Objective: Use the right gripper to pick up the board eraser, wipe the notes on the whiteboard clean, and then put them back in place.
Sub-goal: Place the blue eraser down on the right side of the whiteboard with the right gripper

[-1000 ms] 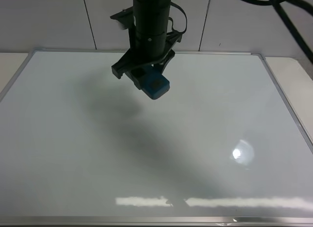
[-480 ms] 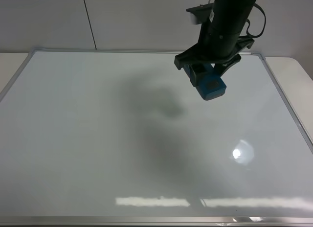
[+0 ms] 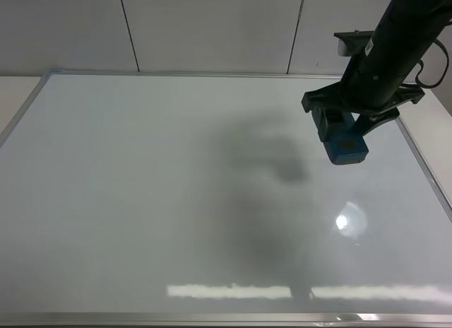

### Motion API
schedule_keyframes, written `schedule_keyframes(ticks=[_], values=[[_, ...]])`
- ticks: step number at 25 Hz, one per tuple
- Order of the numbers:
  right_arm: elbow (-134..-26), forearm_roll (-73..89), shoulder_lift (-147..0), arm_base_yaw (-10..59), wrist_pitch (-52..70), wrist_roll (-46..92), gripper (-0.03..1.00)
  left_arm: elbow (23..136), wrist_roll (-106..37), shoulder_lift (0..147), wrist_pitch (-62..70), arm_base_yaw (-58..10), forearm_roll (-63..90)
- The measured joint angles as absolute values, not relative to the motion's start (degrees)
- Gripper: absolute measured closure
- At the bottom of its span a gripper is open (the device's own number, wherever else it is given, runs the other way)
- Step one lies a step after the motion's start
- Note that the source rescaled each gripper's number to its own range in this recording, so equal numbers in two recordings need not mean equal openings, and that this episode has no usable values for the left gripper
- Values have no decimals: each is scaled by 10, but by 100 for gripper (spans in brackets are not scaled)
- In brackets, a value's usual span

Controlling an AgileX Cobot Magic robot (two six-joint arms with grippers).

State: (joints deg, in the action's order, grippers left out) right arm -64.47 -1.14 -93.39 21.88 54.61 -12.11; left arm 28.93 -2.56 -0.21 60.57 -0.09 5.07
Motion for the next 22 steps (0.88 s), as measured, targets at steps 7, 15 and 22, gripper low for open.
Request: schedule_keyframes(ticks=[7, 15, 22], values=[[-579, -7, -920, 168, 503, -121, 97, 289, -26, -2, 606, -1, 51], [-532, -4, -920, 112, 470, -116, 97, 289, -26, -2, 606, -1, 51], [-531, -4, -940, 104, 452, -105, 97, 289, -26, -2, 606, -1, 51]])
